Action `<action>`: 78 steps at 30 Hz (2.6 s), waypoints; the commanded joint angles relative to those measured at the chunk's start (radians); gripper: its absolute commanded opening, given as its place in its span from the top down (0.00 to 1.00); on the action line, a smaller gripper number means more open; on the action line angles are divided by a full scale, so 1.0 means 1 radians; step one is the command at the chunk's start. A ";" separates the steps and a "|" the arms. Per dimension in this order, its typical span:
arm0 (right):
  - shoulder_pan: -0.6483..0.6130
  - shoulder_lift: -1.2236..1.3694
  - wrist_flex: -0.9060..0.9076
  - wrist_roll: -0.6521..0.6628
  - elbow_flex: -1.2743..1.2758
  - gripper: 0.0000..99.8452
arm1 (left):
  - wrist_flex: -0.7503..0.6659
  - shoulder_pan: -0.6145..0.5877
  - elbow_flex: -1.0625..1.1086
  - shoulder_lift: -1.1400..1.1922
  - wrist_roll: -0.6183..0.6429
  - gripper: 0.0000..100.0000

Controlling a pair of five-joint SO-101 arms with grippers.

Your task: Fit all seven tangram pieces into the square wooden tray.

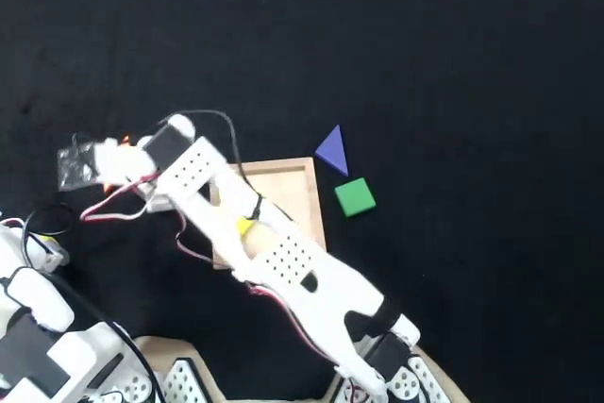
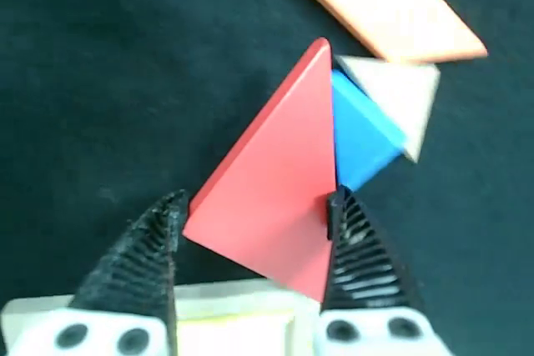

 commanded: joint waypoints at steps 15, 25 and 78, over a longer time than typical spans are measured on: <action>0.091 -0.832 0.026 -0.038 0.892 0.97 | -0.038 -0.015 0.001 0.002 0.012 0.82; 0.235 -1.210 -0.201 -0.077 1.437 0.97 | -0.038 0.041 0.001 0.000 0.011 0.82; 0.413 -1.486 -1.026 -0.480 2.348 0.97 | 0.296 0.661 -2.543 1.746 -0.245 0.94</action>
